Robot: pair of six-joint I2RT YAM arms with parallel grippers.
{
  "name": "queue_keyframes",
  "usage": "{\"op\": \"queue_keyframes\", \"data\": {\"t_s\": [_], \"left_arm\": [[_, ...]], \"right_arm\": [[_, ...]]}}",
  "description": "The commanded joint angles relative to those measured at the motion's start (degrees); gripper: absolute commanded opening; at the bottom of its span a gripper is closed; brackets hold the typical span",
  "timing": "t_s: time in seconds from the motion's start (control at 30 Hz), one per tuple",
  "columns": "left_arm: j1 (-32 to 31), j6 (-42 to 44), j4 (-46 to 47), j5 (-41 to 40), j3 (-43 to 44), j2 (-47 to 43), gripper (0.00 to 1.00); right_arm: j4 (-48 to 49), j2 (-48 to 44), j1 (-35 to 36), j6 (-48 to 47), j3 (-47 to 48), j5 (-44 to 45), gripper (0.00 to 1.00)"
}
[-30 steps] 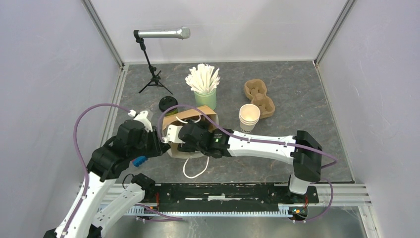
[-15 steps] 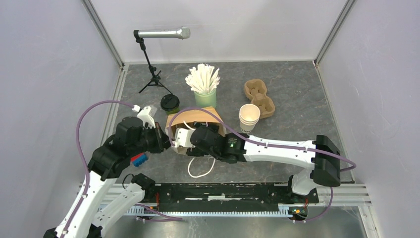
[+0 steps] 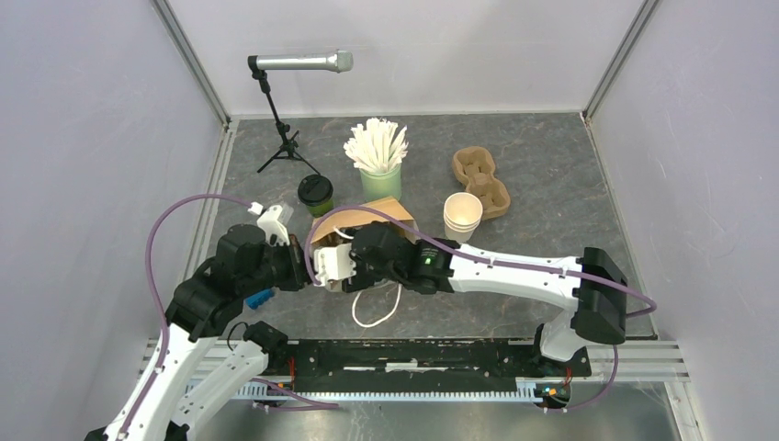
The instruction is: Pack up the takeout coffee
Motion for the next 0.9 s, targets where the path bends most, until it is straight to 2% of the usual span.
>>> {"op": "queue_keyframes", "data": {"t_s": [0.0, 0.3, 0.7, 0.73, 0.8, 0.87], "left_arm": [[-0.27, 0.82, 1.56, 1.11, -0.47, -1.35, 0.02], [-0.29, 0.58, 0.25, 0.66, -0.47, -1.82, 0.02], [-0.27, 0.32, -1.94, -0.39, -0.14, -1.62, 0.03], [-0.23, 0.02, -2.84, -1.2, 0.29, -1.44, 0.1], [-0.27, -0.72, -5.06, -4.33, 1.6, -0.99, 0.33], [-0.25, -1.96, -8.06, -9.18, 3.61, -0.3, 0.44]], "right_arm": [[2.59, 3.04, 0.12, -4.42, 5.62, -3.93, 0.67], [0.99, 8.82, 0.06, -4.37, 11.35, 0.72, 0.68], [0.93, 11.3, 0.11, -2.81, 12.7, -2.26, 0.67], [1.27, 11.22, 0.04, -2.22, 12.7, -2.25, 0.67], [1.86, 10.66, -0.29, -0.92, 12.25, -2.95, 0.67], [3.14, 9.54, -0.29, -0.32, 10.12, -3.17, 0.67]]}}
